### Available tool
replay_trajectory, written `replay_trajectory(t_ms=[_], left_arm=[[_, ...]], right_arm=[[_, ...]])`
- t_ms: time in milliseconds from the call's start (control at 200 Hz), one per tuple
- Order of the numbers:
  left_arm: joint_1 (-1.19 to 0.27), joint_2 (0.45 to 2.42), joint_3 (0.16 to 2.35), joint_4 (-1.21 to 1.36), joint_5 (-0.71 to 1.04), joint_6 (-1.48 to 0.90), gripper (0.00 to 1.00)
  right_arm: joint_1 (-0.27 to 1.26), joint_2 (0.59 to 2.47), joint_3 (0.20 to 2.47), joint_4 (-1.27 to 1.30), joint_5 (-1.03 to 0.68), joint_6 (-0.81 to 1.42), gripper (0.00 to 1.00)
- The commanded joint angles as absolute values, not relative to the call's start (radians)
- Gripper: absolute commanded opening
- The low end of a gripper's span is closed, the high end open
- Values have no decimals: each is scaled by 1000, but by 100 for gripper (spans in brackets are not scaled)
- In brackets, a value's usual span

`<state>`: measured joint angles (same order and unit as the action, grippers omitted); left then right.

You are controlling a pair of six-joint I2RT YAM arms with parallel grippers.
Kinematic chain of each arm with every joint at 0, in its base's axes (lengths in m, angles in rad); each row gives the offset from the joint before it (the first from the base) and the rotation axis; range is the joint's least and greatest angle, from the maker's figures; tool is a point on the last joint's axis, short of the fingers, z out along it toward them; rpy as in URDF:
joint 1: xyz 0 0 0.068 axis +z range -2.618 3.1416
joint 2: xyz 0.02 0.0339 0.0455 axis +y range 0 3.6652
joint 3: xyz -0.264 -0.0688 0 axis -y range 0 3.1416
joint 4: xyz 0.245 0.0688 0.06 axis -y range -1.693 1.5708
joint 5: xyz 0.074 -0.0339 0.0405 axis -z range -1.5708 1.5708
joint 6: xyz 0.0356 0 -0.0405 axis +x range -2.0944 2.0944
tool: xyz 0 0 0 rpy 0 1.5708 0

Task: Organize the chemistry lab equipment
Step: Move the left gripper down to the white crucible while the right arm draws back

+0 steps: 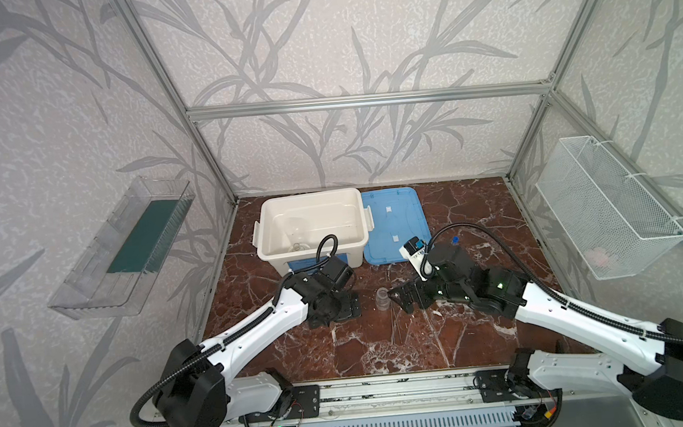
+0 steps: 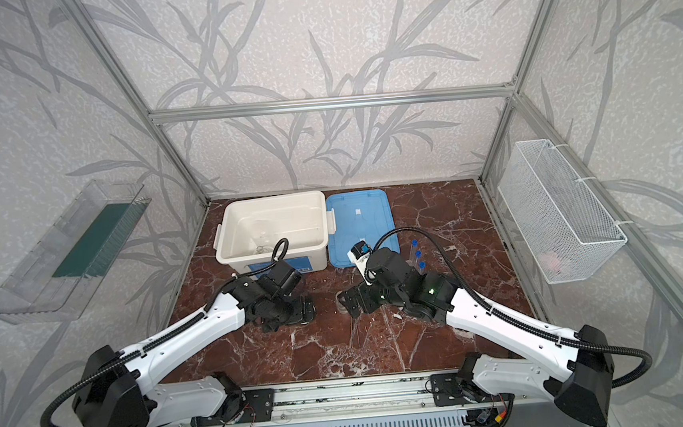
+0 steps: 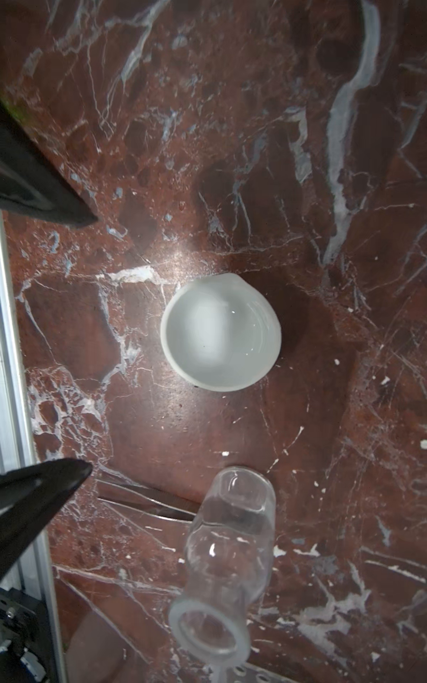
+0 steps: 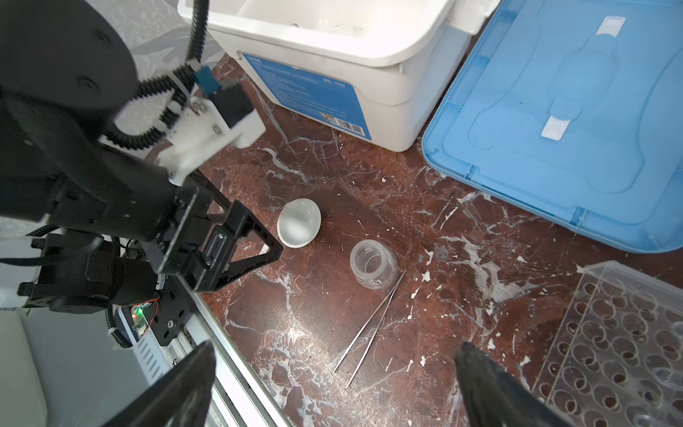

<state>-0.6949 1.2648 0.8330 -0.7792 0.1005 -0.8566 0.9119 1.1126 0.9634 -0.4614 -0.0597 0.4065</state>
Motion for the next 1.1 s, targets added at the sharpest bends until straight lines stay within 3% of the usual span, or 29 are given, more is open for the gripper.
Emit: replay_trajectory(t_ms=[0, 370, 1095], left_arm=[[-699, 1279, 785, -640, 102, -966, 99], [-698, 1386, 740, -525, 113, -1004, 99], [-688, 1571, 884, -501, 23, -852, 95]], right_arm=[[917, 1096, 966, -454, -26, 412, 99], [917, 1092, 948, -466, 5, 396, 99], [914, 1088, 885, -456, 62, 367, 99]])
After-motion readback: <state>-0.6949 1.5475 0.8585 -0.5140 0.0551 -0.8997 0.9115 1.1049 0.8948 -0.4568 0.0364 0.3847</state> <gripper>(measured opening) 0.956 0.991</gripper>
